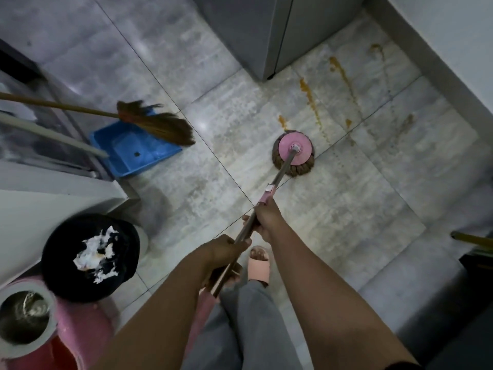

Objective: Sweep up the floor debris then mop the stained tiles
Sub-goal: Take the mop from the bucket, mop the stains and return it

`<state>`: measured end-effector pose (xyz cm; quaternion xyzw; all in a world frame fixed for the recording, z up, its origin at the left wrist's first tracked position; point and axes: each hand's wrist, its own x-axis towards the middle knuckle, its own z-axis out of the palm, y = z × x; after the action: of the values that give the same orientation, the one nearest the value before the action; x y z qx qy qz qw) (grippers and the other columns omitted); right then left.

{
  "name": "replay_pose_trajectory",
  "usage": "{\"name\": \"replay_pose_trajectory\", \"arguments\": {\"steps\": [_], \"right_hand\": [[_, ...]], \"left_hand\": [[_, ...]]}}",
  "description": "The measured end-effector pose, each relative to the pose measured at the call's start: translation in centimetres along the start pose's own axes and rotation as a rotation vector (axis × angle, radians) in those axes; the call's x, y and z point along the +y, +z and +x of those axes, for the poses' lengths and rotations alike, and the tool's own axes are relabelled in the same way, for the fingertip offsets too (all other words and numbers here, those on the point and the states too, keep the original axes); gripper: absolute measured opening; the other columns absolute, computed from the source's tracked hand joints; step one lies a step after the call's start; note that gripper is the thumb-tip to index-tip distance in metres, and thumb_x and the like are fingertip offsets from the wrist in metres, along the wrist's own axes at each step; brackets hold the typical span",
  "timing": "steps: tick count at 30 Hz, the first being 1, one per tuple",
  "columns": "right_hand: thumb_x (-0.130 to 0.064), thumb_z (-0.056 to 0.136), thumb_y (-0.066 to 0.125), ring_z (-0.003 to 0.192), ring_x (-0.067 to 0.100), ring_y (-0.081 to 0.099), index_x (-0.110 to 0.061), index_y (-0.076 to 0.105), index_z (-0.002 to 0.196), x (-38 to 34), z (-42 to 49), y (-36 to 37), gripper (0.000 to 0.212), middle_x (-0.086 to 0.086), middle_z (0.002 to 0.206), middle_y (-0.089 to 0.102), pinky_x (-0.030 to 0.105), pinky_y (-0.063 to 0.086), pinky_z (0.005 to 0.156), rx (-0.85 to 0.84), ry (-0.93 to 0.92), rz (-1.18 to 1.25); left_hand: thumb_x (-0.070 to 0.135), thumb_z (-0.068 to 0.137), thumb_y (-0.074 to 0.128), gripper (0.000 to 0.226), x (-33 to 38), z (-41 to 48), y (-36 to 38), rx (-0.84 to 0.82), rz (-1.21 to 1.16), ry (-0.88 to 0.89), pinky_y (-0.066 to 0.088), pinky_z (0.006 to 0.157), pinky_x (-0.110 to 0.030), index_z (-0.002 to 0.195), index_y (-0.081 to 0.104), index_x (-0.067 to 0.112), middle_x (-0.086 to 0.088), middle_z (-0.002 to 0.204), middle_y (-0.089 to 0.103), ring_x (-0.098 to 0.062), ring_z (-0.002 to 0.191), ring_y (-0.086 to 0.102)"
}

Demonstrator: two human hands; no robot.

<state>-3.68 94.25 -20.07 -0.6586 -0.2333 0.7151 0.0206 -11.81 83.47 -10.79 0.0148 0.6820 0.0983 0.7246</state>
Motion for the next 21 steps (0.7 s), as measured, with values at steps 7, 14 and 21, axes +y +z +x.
{"name": "replay_pose_trajectory", "arguments": {"steps": [7, 14, 21], "right_hand": [[-0.028, 0.103, 0.045, 0.06, 0.022, 0.068, -0.042, 0.007, 0.153, 4.2, -3.2, 2.9, 0.065, 0.01, 0.12, 0.055, 0.028, 0.055, 0.05, 0.072, 0.016, 0.311], [-0.032, 0.104, 0.03, 0.035, 0.01, 0.038, -0.04, 0.03, 0.145, 7.6, -6.7, 7.5, 0.042, 0.002, 0.06, 0.039, 0.017, 0.036, 0.038, 0.148, -0.054, 0.383], [-0.033, 0.105, 0.031, 0.033, 0.008, 0.038, -0.047, 0.027, 0.147, 7.4, -9.0, 7.7, 0.044, 0.001, 0.058, 0.039, 0.018, 0.036, 0.038, 0.148, -0.13, 0.403]], "left_hand": [[0.051, 0.083, 0.069, 0.056, -5.6, -2.9, -3.0, -0.242, -0.169, -0.06, 0.049, 0.049, -0.028, 0.11, 0.053, 0.005, -0.009, 0.067, 0.059, -0.022, 0.052, 0.056], [0.062, 0.089, 0.05, 0.057, -7.9, -6.1, -3.2, -0.013, -0.076, 0.014, 0.035, 0.041, -0.018, 0.108, 0.054, 0.009, -0.002, 0.056, 0.045, -0.012, 0.037, 0.038], [0.073, 0.085, 0.043, 0.064, -8.5, -8.5, -3.1, -0.004, -0.02, 0.057, 0.036, 0.042, -0.019, 0.102, 0.053, 0.012, -0.001, 0.054, 0.046, -0.012, 0.038, 0.039]]}}
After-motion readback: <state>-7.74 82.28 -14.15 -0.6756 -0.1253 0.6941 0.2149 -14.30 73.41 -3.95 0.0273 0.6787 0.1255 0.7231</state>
